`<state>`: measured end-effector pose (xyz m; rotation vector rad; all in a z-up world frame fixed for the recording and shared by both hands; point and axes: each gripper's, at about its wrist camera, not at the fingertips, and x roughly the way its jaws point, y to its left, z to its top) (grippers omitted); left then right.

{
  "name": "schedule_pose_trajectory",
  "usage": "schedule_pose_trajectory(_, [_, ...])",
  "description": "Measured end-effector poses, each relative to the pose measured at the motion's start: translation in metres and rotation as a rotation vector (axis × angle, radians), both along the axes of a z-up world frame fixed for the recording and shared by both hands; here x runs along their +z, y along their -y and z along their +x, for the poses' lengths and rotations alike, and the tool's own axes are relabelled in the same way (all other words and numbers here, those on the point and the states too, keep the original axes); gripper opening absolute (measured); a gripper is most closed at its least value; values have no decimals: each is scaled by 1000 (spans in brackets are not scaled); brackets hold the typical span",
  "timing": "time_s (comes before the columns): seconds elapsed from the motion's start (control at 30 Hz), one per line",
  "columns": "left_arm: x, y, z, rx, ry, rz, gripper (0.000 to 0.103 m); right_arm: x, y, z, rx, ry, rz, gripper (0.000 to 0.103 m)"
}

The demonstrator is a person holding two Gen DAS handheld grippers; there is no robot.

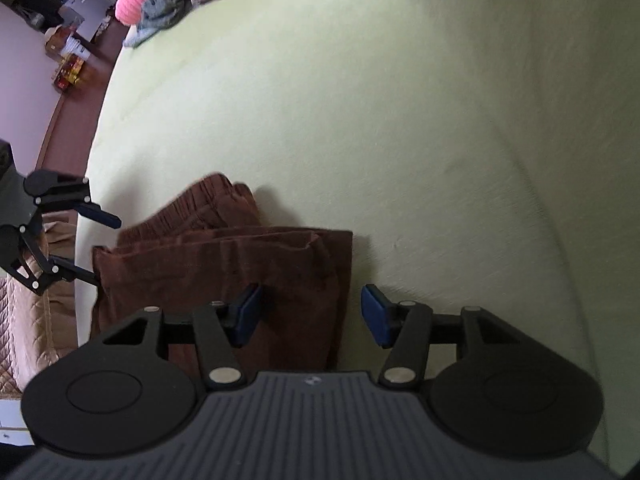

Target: Fold clothes

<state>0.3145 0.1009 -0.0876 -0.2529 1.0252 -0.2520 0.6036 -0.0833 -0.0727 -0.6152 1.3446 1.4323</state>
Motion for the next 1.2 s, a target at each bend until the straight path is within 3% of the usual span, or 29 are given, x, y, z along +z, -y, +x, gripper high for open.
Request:
schedule_pose_trajectory(0.07, [0,-3,4,-54,-8,-55,39,-3,0,1,-22,-24,19,50])
schedule_pose_trajectory(0.1, [0,-3,6,-73,-12,-70,36,-4,-1,0,-28,-31,19,48])
schedule_pose_trajectory(0.27, [-8,-6,19,-113,-15,-131,36,-8,-2,0,-22,-58,8,41])
schedule_pose_trajectory(0.5, [-11,-1,28,-134,12,-129,39,-4,-10,-7,18,-64,11,11])
schedule_pose_trajectory(0.53, [-10,0,29,-137,6,-131,32,-3,-11,-9,21,-54,12,10])
schedule_pose_trajectory(0.57, [-11,0,30,-137,-5,-138,13,-1,-10,-10,23,-47,14,8])
schedule_pose_trajectory(0.67, [-7,4,25,-132,-17,-131,8,7,-8,-14,29,-2,33,5])
schedule_pose_trajectory(0.9, [11,10,3,13,44,-90,7,47,-5,-27,65,146,180,3])
schedule_pose_trajectory(1.07, [-9,15,7,59,-10,-91,12,28,-23,-33,70,170,161,4])
schedule_pose_trajectory(1.17, [-10,13,6,109,-32,-102,25,12,-28,-31,45,174,120,15])
schedule_pose_trajectory(1.2, [-8,12,4,116,-36,-93,25,14,-27,-29,22,178,128,17])
